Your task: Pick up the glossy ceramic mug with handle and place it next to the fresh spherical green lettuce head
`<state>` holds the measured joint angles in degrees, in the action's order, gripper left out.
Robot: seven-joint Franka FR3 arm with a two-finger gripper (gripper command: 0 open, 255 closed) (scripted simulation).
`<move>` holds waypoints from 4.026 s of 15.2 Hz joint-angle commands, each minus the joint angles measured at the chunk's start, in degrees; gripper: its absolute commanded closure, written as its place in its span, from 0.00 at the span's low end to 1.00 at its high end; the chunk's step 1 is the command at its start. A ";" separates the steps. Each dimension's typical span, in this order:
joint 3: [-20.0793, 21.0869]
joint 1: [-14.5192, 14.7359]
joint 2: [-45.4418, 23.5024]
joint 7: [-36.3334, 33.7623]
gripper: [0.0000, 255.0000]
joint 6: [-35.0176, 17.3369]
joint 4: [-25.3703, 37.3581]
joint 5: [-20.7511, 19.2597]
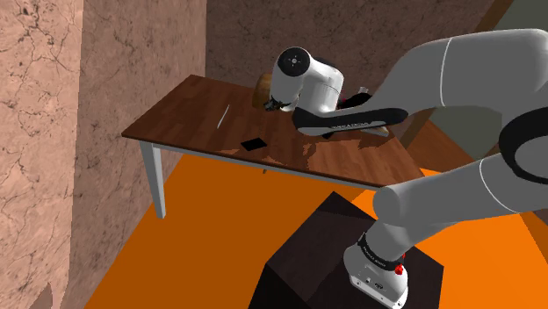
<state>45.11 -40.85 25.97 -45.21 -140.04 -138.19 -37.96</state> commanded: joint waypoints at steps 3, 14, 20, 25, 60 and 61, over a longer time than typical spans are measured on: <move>-0.51 -6.05 -5.54 0.44 1.00 -3.63 3.06 -5.65; -0.30 -16.87 -26.26 0.41 1.00 -4.14 18.86 -22.47; -2.53 -17.01 -38.63 3.47 1.00 -1.82 30.50 -28.81; -4.74 -15.51 -48.71 8.40 1.00 0.02 41.94 -31.33; -16.88 -6.54 -61.84 -14.77 1.00 -6.16 40.58 -54.24; -17.72 -5.88 -62.18 -15.46 1.00 -6.47 40.70 -54.67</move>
<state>29.13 -46.32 -35.76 -59.26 -150.69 -96.06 -91.43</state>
